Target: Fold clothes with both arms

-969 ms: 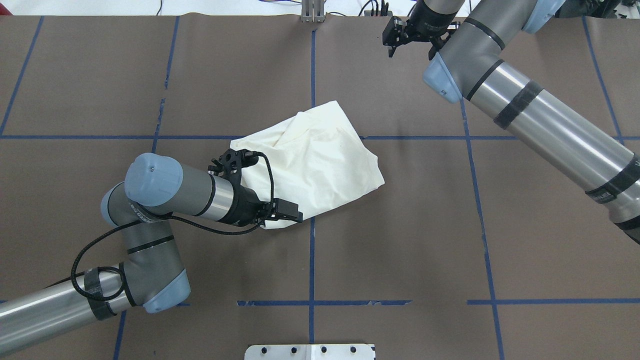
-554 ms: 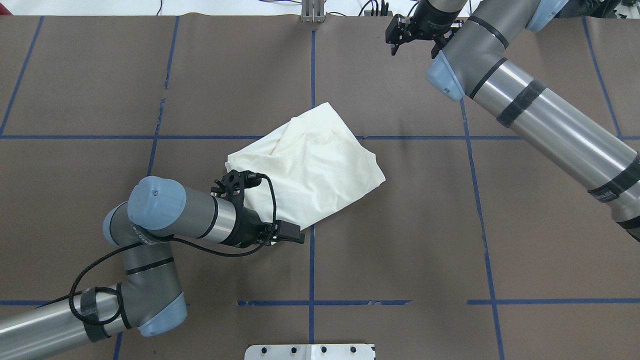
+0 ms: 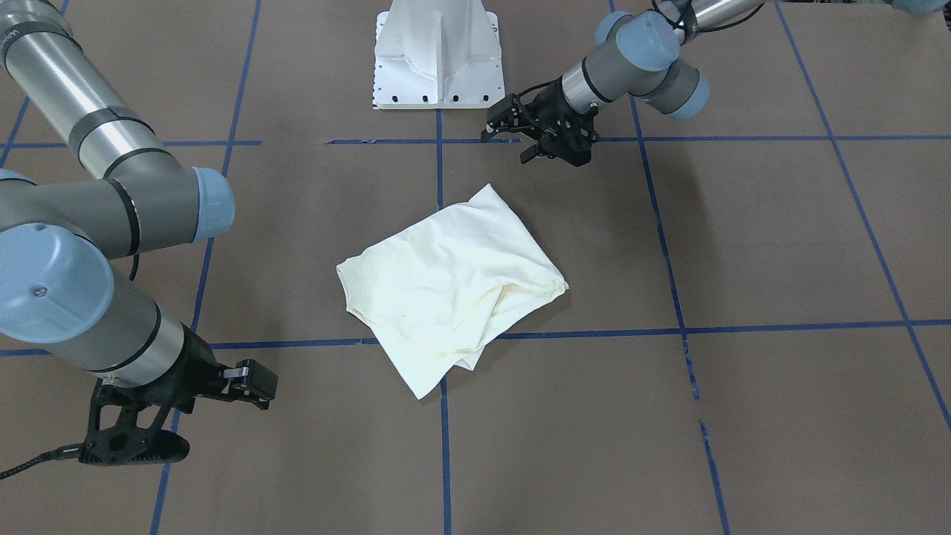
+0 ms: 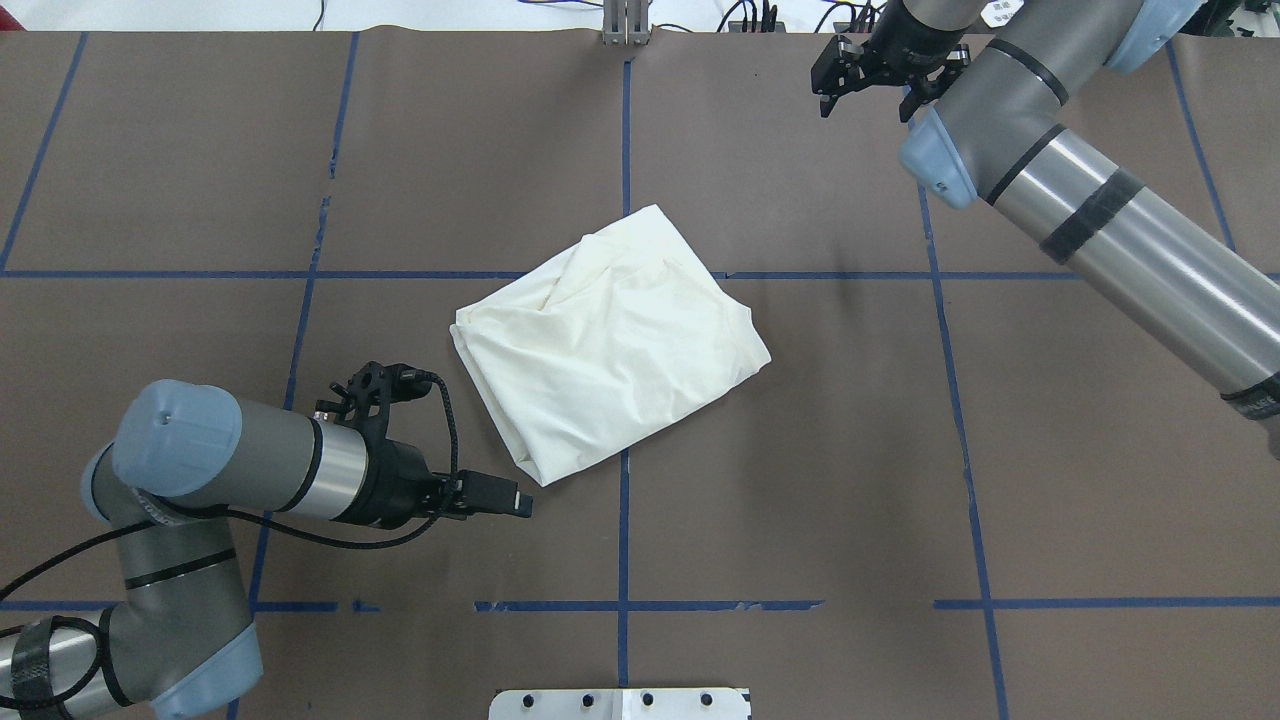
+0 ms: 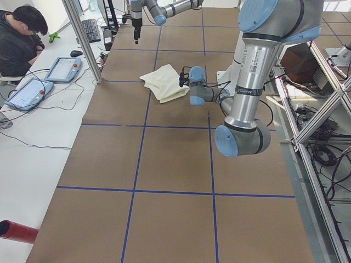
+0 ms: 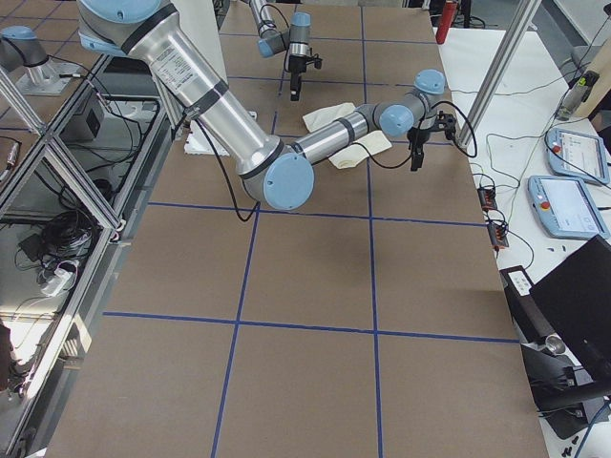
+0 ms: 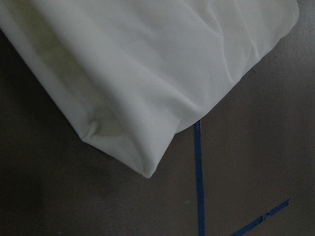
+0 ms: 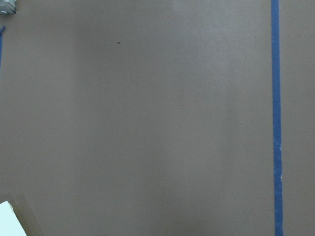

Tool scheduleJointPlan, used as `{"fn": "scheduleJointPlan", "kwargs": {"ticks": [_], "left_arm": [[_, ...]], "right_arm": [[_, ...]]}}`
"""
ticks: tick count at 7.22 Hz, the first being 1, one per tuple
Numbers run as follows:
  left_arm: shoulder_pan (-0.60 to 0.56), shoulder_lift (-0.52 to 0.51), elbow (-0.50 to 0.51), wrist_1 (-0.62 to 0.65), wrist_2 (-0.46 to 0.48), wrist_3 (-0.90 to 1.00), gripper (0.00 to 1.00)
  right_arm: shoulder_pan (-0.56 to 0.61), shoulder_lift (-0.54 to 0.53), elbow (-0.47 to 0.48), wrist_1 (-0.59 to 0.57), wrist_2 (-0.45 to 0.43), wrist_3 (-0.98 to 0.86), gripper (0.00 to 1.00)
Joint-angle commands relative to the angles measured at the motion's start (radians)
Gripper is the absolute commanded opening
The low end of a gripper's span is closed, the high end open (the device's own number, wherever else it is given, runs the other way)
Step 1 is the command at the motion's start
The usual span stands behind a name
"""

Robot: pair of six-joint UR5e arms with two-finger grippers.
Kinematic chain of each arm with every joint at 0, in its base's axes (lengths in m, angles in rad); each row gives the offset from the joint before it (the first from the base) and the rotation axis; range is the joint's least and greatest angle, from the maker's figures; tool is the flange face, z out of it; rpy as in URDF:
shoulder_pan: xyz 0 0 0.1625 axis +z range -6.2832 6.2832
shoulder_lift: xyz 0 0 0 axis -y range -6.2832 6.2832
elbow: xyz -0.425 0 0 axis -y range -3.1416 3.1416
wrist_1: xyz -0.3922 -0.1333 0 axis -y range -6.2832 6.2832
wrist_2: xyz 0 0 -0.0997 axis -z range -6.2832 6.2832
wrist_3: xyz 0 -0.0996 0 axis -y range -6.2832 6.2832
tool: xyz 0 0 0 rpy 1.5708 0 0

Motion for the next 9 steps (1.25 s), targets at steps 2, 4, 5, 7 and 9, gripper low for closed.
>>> {"fn": "scheduleJointPlan", "kwargs": {"ticks": [2, 4, 5, 7, 9], "left_arm": [[-0.223, 0.166, -0.139, 0.121, -0.010, 0.211, 1.00], [-0.416, 0.194, -0.203, 0.346, -0.067, 0.504, 1.00], [-0.498, 0.194, -0.205, 0.435, -0.070, 0.656, 1.00], [-0.718, 0.202, -0.186, 0.635, -0.070, 1.012, 1.00], [-0.903, 0.208, -0.140, 0.764, -0.113, 1.311, 1.00]], "right_arm": [[0.045, -0.210, 0.201, -0.007, 0.021, -0.061, 1.00], [0.145, -0.311, 0.206, -0.008, 0.067, -0.220, 1.00], [0.177, -0.363, 0.206, -0.008, 0.070, -0.294, 1.00], [0.287, -0.475, 0.209, -0.008, 0.142, -0.423, 1.00], [0.386, -0.619, 0.272, -0.008, 0.194, -0.561, 1.00]]}}
